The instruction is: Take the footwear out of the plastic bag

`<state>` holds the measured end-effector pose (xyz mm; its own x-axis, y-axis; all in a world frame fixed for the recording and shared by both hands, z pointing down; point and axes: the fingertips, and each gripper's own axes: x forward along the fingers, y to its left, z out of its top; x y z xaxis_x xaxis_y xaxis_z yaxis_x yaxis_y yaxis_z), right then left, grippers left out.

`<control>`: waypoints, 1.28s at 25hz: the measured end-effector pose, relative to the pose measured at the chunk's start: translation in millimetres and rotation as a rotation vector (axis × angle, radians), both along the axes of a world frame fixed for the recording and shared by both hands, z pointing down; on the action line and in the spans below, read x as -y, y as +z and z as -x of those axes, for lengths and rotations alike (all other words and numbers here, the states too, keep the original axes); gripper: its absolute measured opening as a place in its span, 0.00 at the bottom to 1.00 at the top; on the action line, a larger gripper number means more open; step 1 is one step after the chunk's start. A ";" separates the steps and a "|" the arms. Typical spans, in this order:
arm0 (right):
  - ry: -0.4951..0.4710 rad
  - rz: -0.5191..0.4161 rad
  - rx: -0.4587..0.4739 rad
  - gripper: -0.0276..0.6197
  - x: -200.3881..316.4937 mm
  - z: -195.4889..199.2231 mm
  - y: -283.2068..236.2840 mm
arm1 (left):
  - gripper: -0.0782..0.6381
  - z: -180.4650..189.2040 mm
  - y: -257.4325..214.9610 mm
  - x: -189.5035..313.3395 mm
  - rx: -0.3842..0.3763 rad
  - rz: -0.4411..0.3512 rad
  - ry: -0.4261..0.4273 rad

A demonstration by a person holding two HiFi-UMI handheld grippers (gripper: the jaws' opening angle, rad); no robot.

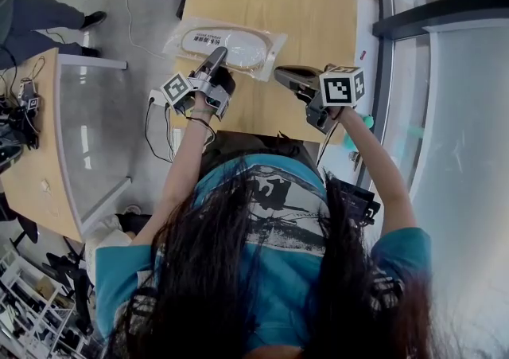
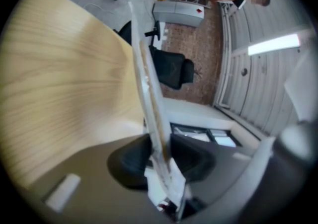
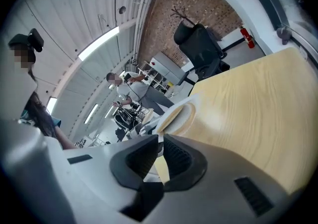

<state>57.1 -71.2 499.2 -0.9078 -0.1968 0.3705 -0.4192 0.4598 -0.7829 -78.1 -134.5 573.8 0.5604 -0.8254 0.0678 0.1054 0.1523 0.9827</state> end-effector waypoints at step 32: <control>0.078 -0.050 0.090 0.25 29.1 30.9 -35.4 | 0.26 45.2 -48.4 -6.3 -0.075 -0.132 -0.126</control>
